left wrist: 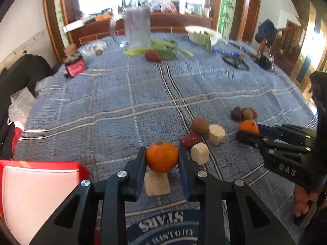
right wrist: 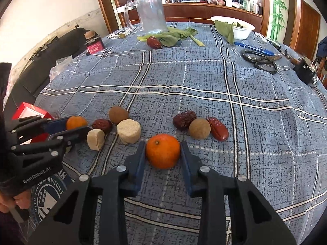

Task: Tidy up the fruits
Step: 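Carry both oranges into the red tray and open both grippers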

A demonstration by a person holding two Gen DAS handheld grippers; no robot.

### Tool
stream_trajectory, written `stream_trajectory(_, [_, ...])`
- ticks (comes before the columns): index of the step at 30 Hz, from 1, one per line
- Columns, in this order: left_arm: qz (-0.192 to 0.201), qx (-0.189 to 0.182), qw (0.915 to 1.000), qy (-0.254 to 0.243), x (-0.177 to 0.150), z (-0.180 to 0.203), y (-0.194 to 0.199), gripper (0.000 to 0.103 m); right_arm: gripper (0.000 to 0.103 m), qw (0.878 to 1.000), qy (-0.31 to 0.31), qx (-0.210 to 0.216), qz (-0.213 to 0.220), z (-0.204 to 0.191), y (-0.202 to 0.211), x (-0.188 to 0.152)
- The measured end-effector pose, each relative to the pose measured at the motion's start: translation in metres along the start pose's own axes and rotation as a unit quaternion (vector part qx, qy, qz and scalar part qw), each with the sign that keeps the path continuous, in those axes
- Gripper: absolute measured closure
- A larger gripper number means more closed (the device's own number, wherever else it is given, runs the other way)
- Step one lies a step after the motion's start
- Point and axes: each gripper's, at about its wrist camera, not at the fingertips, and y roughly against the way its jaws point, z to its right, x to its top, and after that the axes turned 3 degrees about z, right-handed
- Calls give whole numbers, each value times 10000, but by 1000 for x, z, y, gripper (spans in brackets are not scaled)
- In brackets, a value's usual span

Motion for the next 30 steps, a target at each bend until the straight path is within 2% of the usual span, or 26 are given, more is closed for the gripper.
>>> stream_trajectory(4, [445, 154, 9985, 267, -6, -8, 43, 73, 70, 9996, -208, 97, 144, 6, 10, 3])
stream_trajectory(8, [802, 356, 9953, 416, -28, -8, 84, 73, 70, 9959, -440, 334, 714, 12, 37, 8])
stream_trajectory(14, [988, 676, 9909, 611, -69, -9, 118, 73, 70, 9894, -562, 482, 1250, 5, 61, 6])
stream_trajectory(21, [908, 1038, 9852, 1021, -108, -43, 143, 73, 70, 9839, -29, 605, 1681, -25, 75, -3])
stream_trajectory(23, [899, 1200, 9821, 1141, -113, -59, 148, 73, 70, 9835, 63, 658, 1686, -32, 74, -7])
stream_trajectory(27, [881, 1516, 9750, 1367, -117, -92, 155, 73, 70, 9873, 144, 771, 1383, -54, 66, -11])
stream_trajectory(30, [773, 1690, 9702, 1554, -118, -116, 153, 73, 70, 9864, 357, 1021, 1240, -89, 66, -13])
